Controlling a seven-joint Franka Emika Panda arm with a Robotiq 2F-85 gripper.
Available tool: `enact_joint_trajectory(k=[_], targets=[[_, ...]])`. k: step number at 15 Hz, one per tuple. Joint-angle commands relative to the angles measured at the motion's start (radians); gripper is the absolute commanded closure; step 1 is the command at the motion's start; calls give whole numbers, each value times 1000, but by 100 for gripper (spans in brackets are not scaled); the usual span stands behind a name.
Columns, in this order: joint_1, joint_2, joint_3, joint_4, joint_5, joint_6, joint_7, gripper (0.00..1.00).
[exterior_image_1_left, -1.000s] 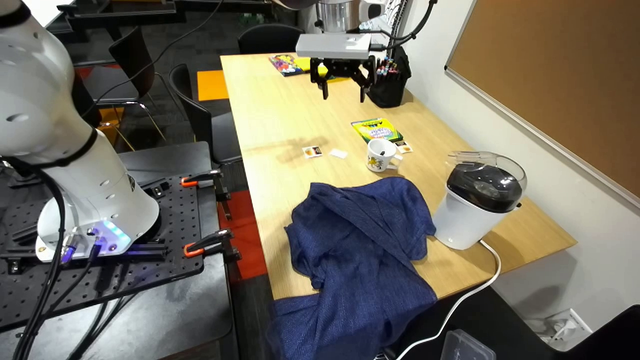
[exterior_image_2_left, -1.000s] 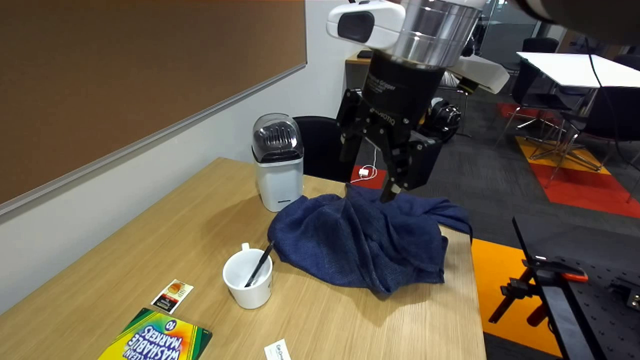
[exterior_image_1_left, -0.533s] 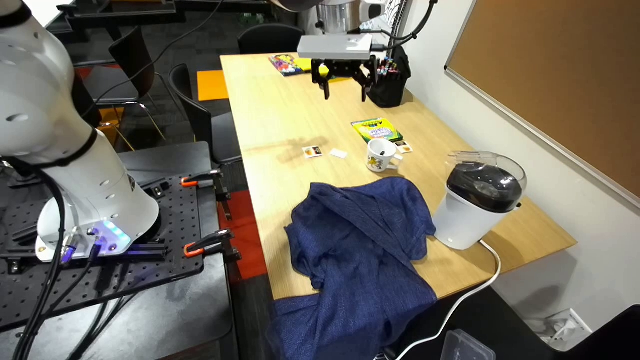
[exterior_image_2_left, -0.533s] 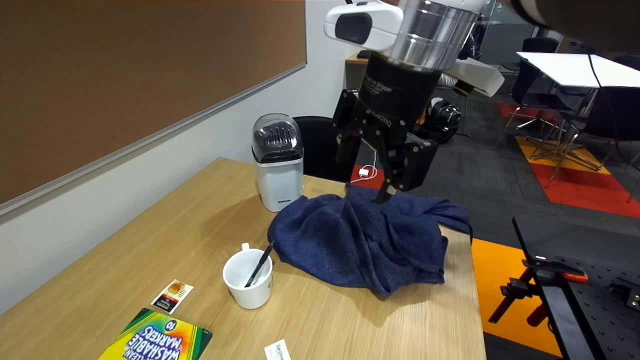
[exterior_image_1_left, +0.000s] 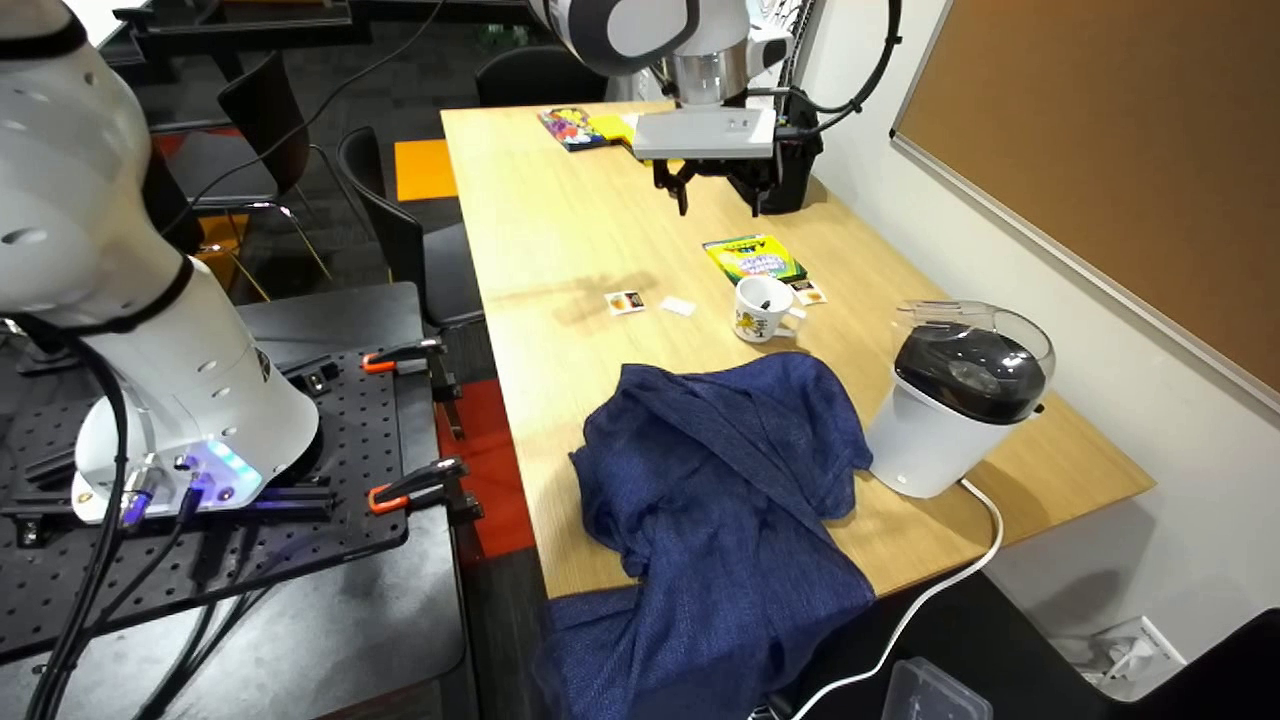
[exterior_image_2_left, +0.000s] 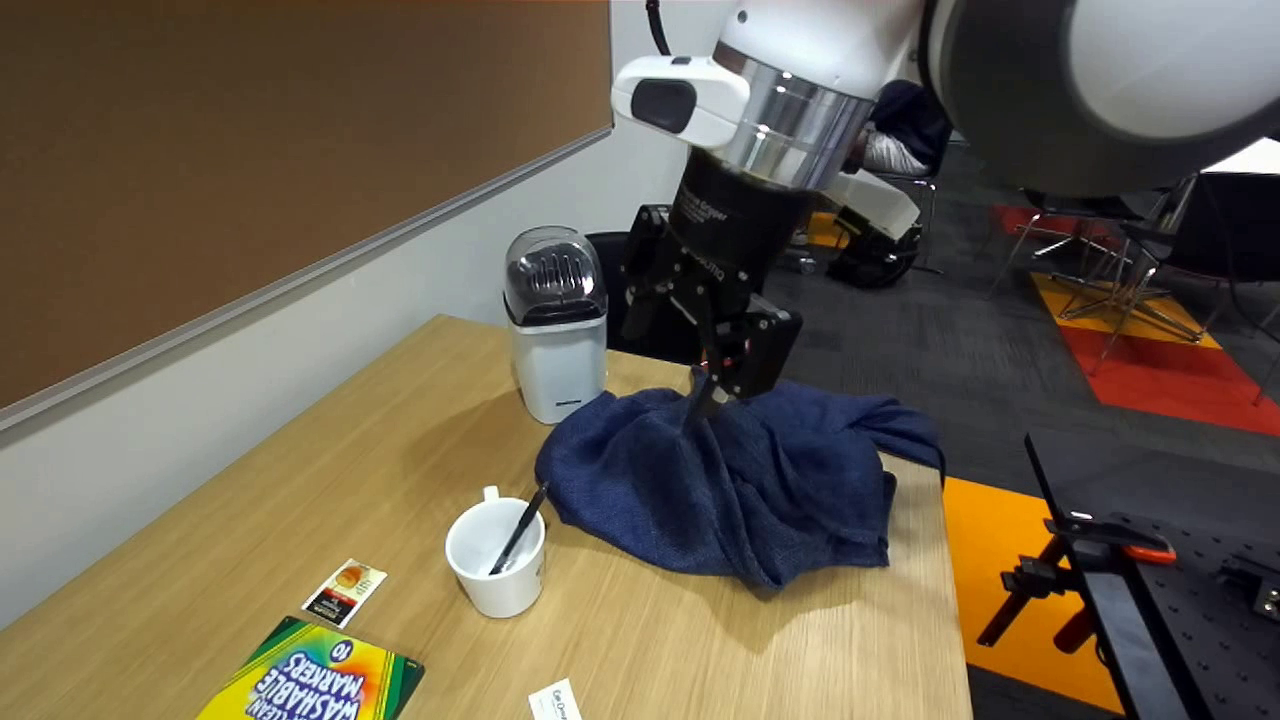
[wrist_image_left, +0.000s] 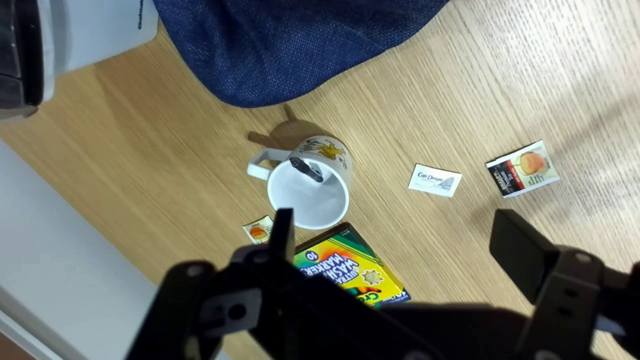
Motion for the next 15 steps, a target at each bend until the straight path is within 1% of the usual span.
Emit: enact_joint_trajectory(k=[1,3,7,9,15], targets=[[-50,89,46,101,66,-28,-87,0],[-70,135,64,143,64,-28,-118,0],[-99,230,88,234,34,-32,-111,0],[-110,271,99,276,31,-54,-96,0],[-151,386,142,377,37,-104,-110,0]])
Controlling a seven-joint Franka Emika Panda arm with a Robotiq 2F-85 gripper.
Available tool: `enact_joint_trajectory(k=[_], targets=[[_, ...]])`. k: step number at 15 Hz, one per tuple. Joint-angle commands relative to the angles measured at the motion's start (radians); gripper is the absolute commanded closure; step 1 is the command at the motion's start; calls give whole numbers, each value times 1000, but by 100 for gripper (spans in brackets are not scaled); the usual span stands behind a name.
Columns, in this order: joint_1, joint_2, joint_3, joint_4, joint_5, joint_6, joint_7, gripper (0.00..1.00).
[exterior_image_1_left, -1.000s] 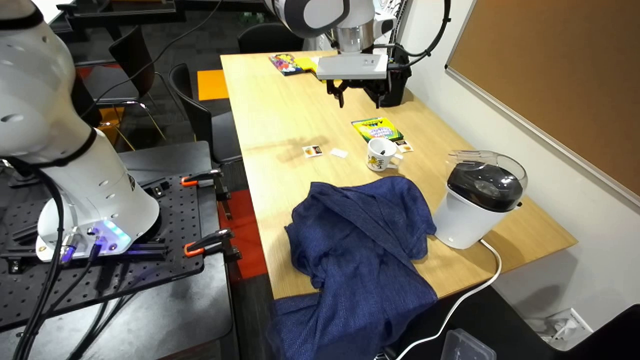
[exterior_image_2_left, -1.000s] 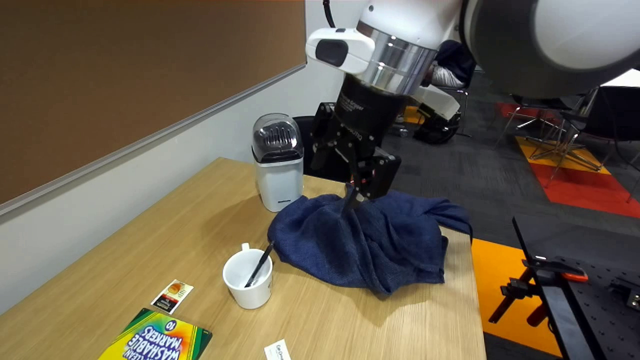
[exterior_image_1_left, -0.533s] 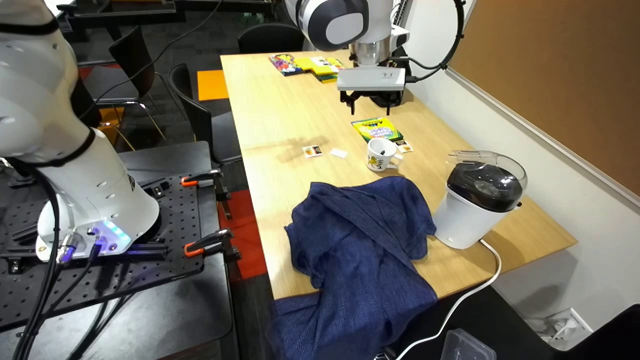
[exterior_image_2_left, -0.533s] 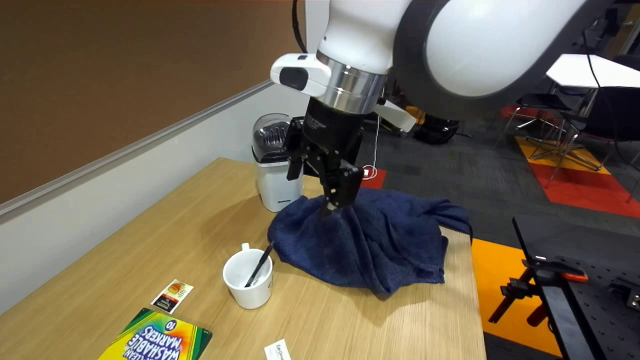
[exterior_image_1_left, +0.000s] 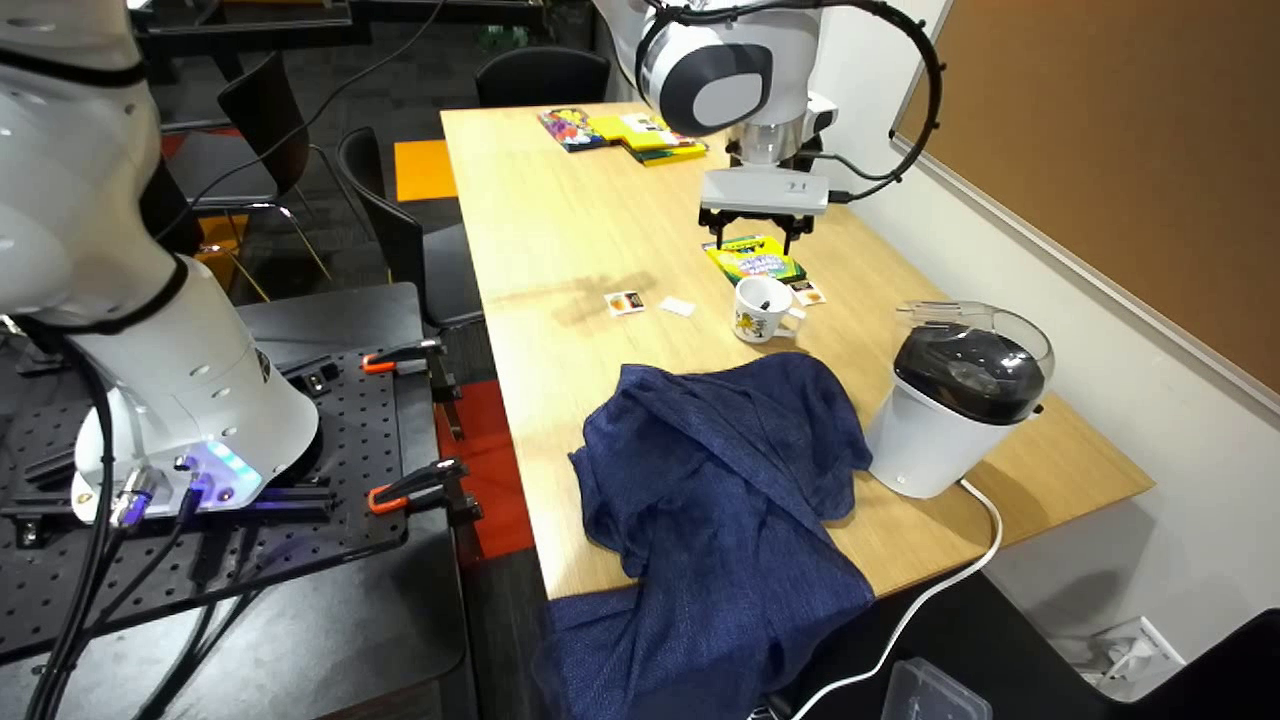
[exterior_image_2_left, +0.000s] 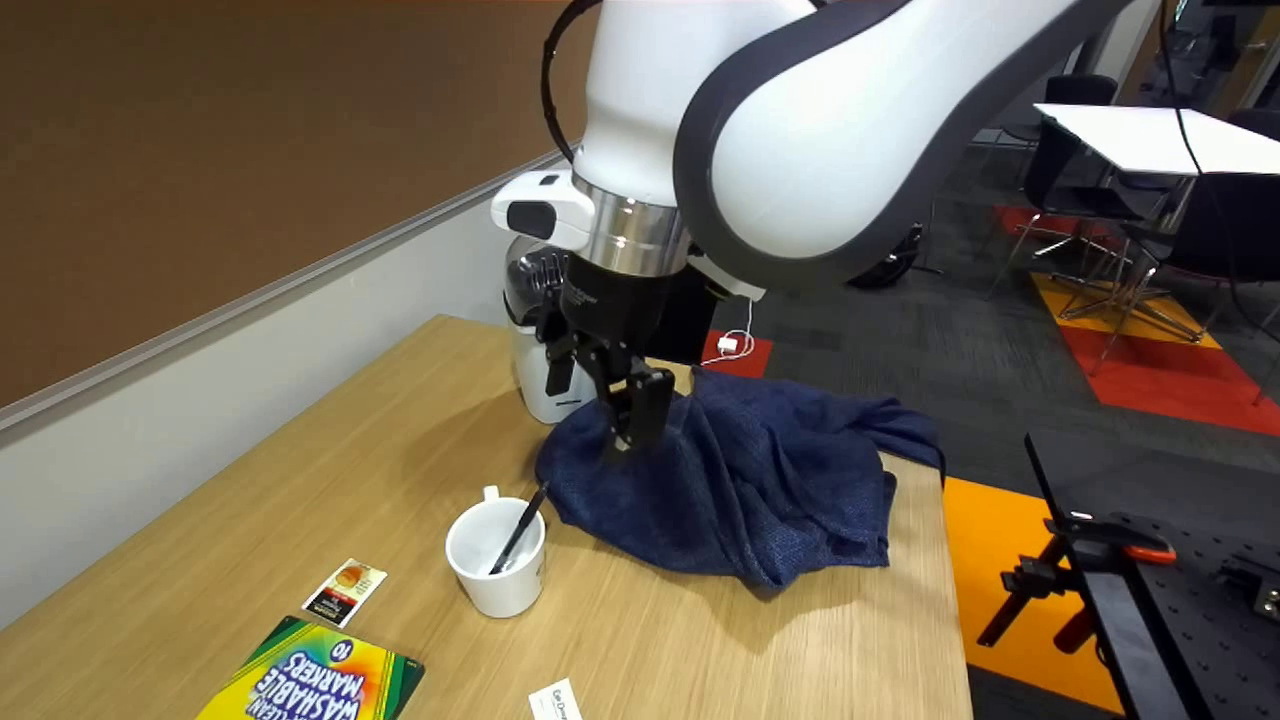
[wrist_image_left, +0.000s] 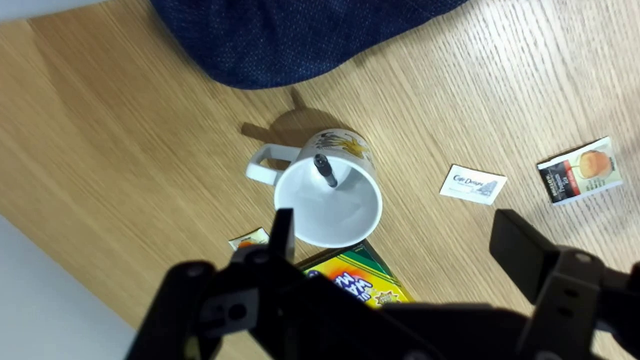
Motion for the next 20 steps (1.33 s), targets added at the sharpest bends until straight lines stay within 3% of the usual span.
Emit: enact_joint_trajectory(k=[1,16,20], targets=[[-41,71,40,87,-6,-67,-16,0],[-100,254,91,256,-2,-99,-109,0],[-107,292,98,301,-4,-108,-108,17]])
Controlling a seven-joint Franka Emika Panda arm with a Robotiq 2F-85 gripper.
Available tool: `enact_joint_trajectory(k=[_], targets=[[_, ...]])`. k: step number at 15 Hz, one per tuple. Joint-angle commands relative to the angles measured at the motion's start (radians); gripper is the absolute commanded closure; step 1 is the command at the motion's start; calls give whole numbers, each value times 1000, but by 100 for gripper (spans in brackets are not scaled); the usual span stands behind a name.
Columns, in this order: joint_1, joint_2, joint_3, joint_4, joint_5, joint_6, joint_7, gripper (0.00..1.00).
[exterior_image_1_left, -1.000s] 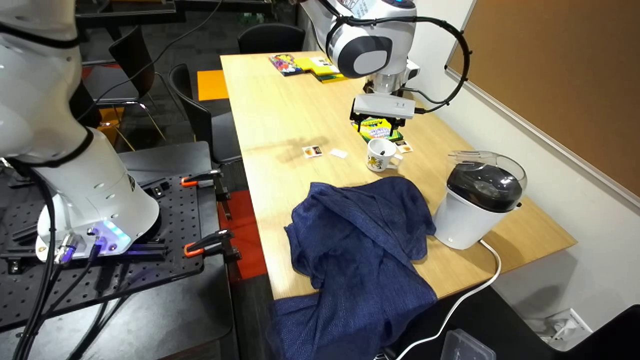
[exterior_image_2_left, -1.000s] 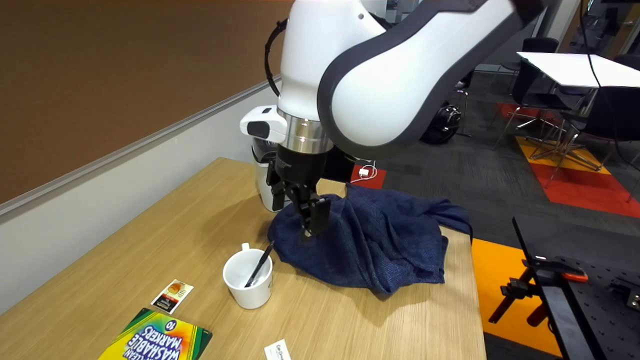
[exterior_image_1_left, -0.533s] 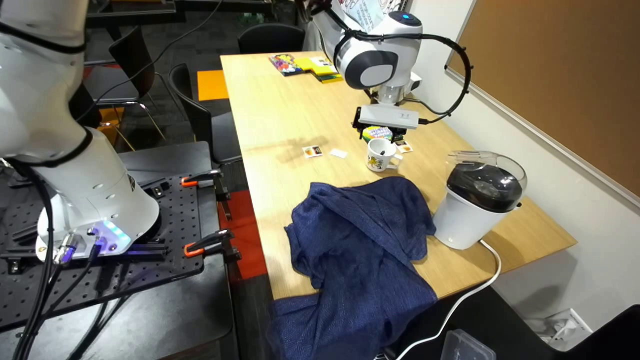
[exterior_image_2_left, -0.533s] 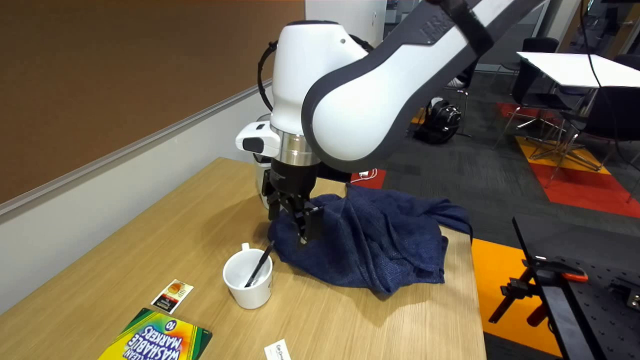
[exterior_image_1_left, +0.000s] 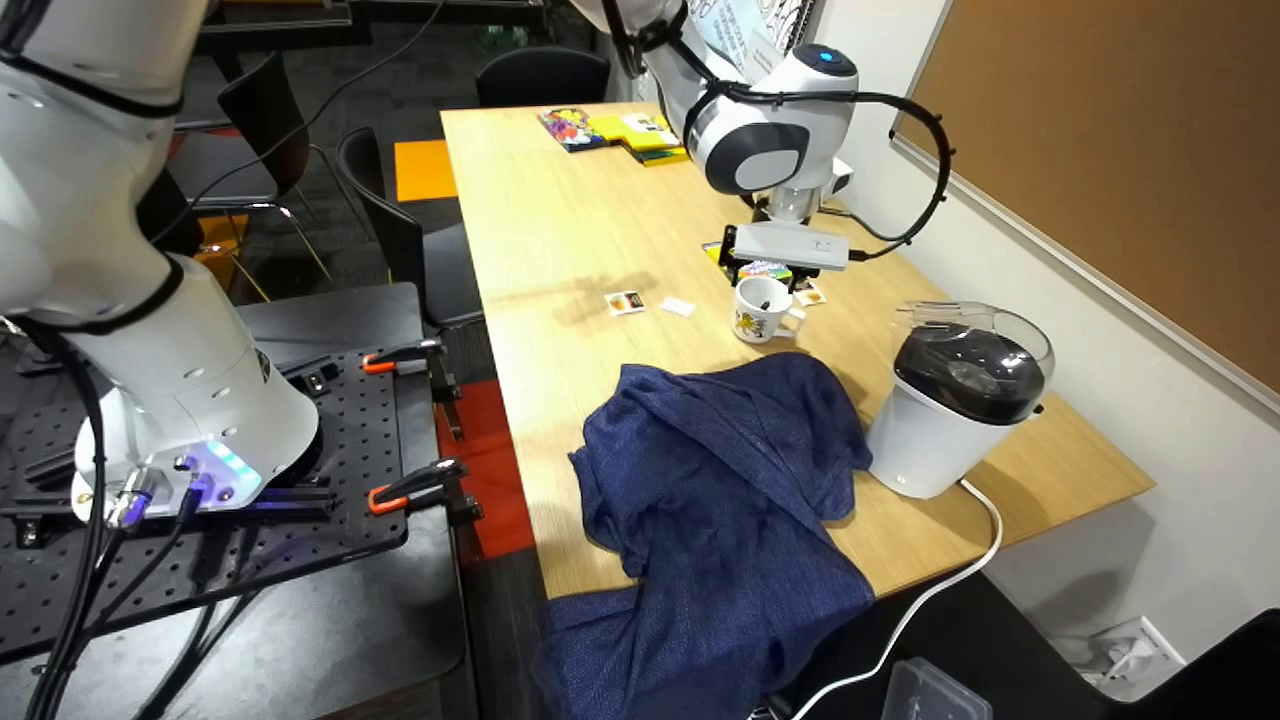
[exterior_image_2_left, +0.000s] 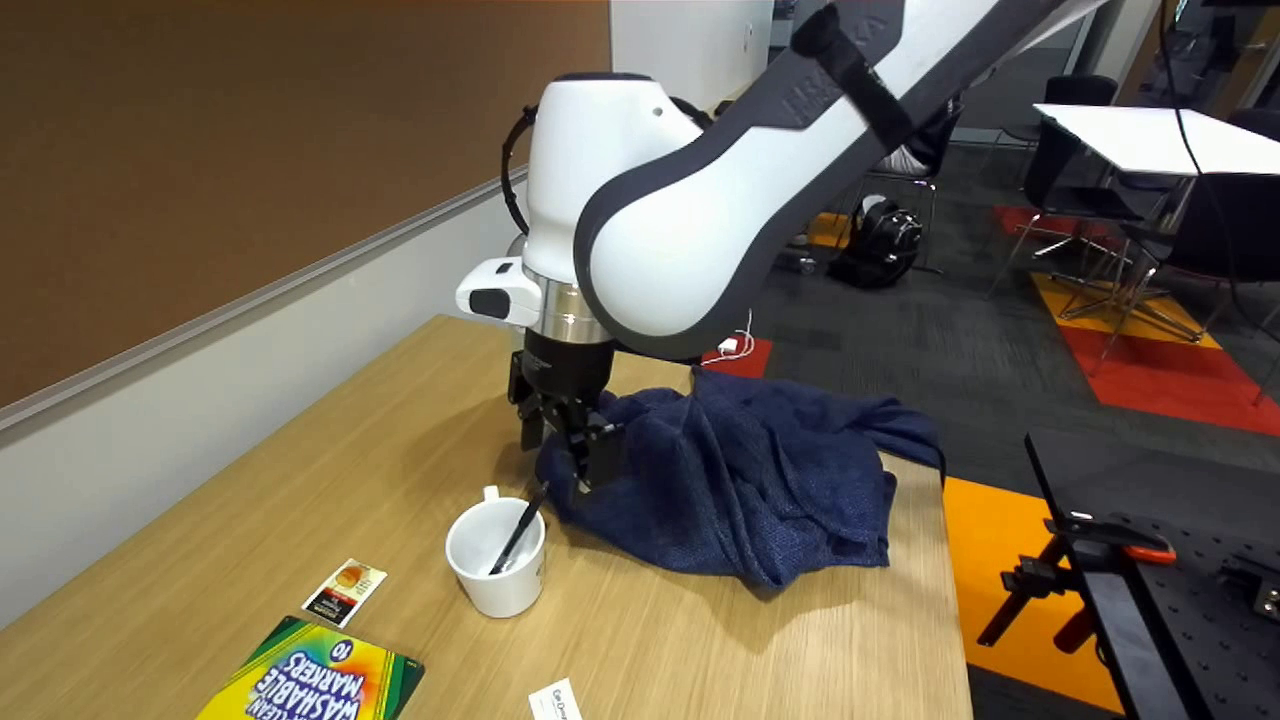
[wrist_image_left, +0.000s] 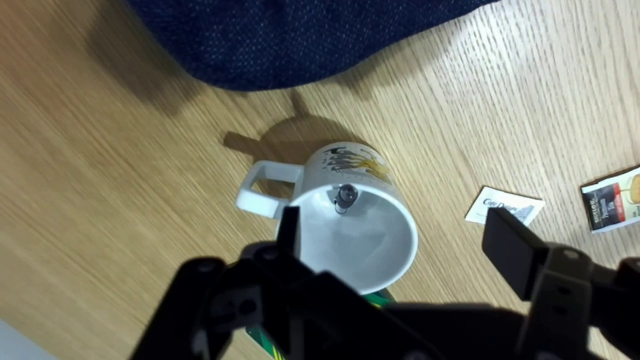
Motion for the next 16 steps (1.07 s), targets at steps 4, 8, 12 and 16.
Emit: enact_joint_trajectory(k=[4,8,12,16], targets=[[-30,69,31,102,-2,-59,-26,25],[-38,96,33,134,-1,-82,-26,27],[-41,112,30,155,-1,-107,-24,33],[-42,120,27,165,-3,-127,-24,69]])
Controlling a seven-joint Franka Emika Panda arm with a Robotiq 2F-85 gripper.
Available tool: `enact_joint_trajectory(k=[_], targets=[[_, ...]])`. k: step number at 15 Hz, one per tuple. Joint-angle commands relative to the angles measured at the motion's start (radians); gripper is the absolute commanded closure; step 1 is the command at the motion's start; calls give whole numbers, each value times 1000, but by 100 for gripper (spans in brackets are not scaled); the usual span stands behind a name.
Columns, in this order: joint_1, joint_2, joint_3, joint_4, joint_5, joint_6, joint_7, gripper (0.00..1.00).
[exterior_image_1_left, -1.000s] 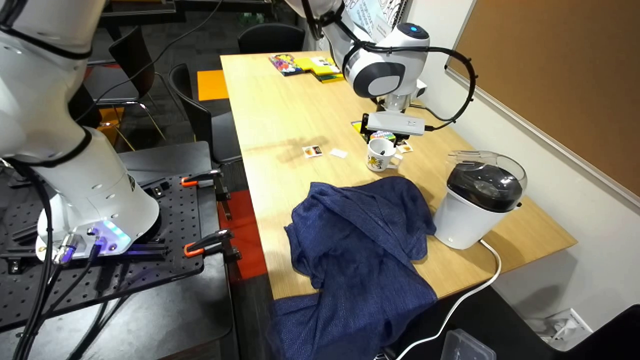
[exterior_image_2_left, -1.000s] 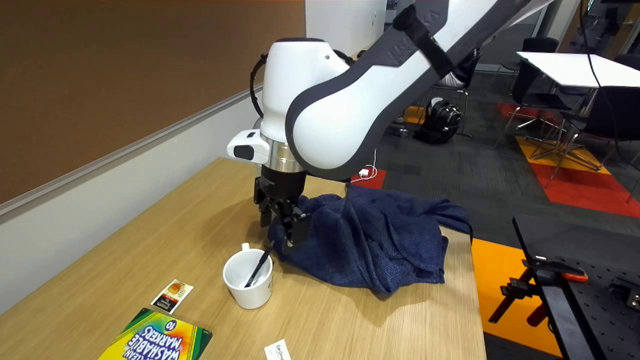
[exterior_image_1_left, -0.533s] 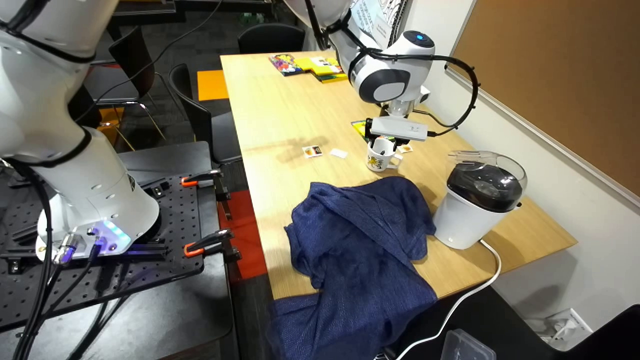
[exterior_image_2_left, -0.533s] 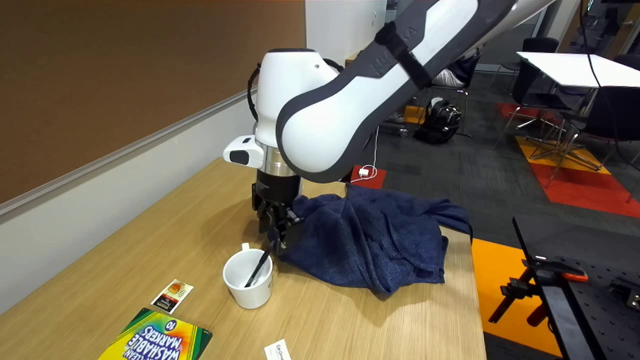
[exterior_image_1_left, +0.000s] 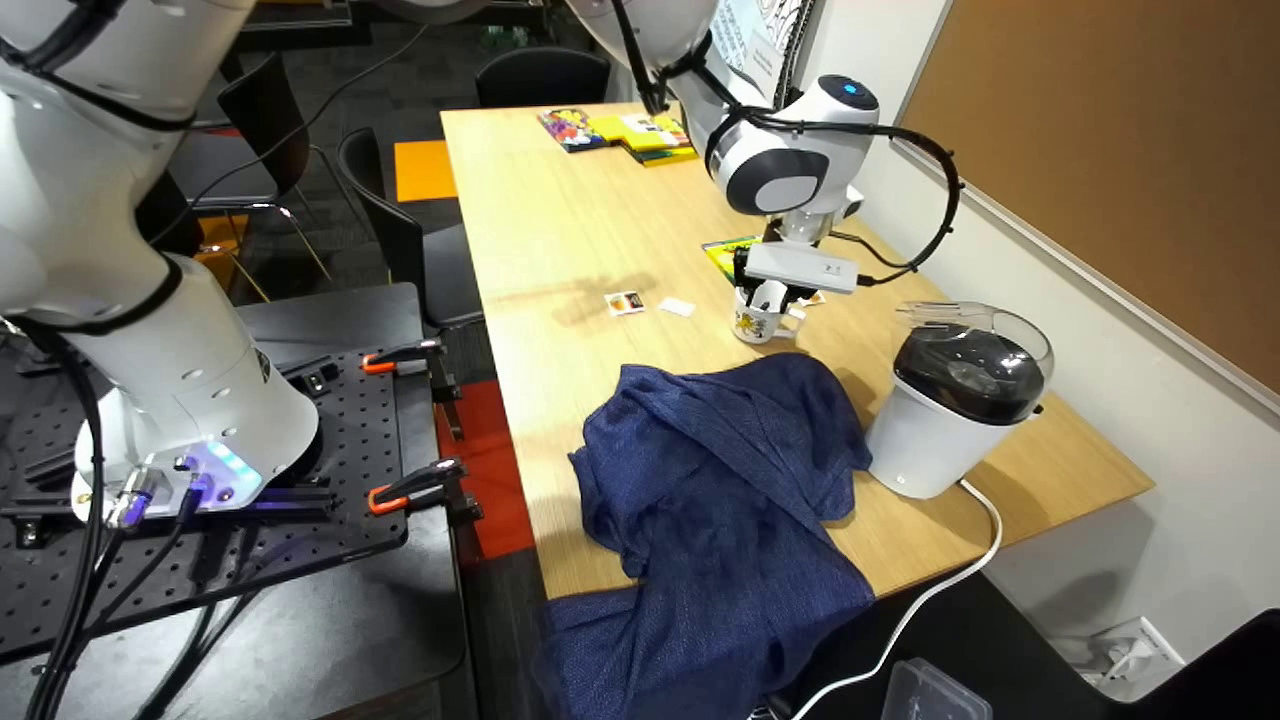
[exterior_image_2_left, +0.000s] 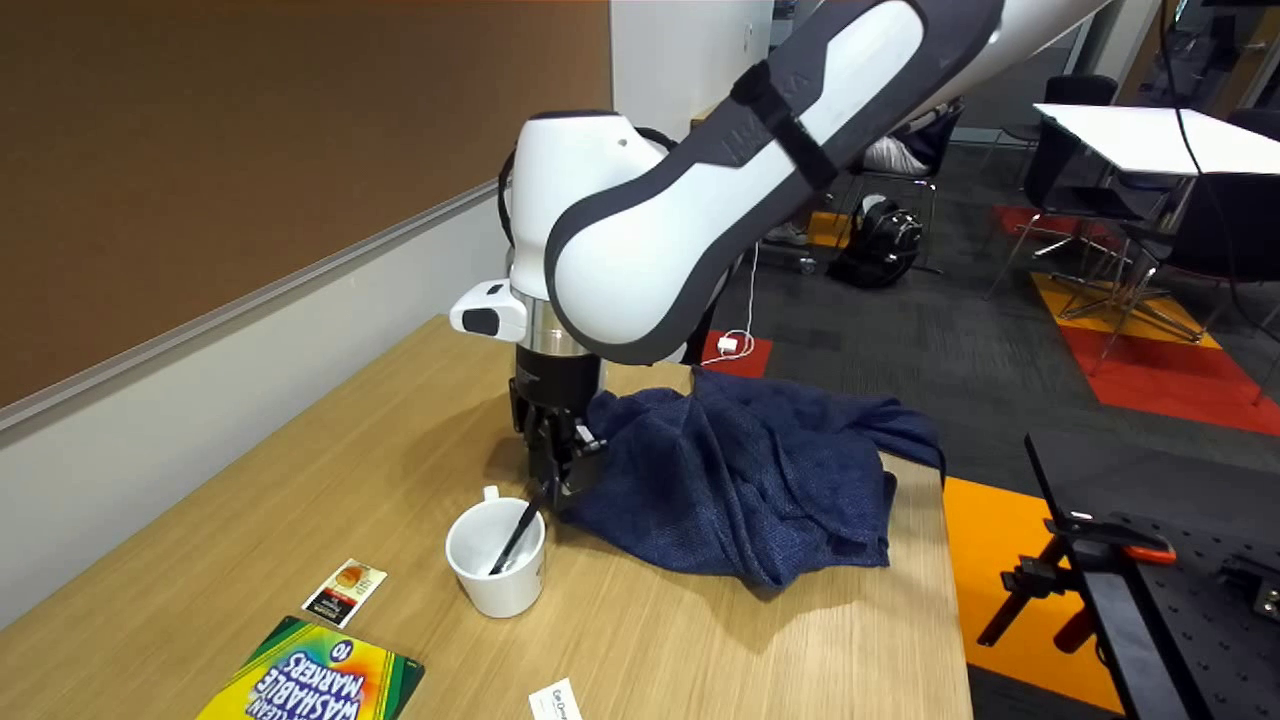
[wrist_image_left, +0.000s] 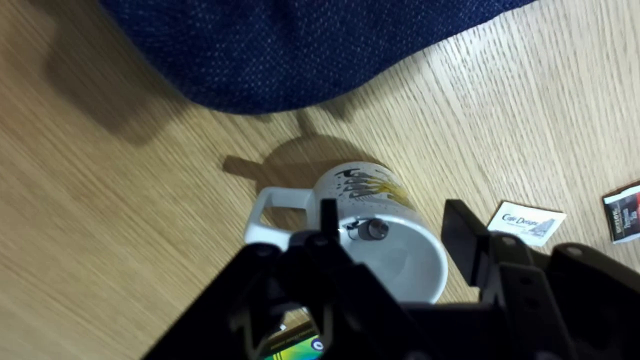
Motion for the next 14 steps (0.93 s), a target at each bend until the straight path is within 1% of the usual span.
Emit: enact_joint_trajectory(k=[1,4,6,9,11,14], targets=[[-17,14,15,37,-3,-49,-23,76],[-16,14,14,39,-5,-54,-23,99],[-15,15,14,43,-5,-55,-22,100],[-11,0,13,29,-7,-51,-17,98],[-5,-32,12,-5,-8,-45,-5,98],[15,-97,-8,-61,-17,-63,41,98]])
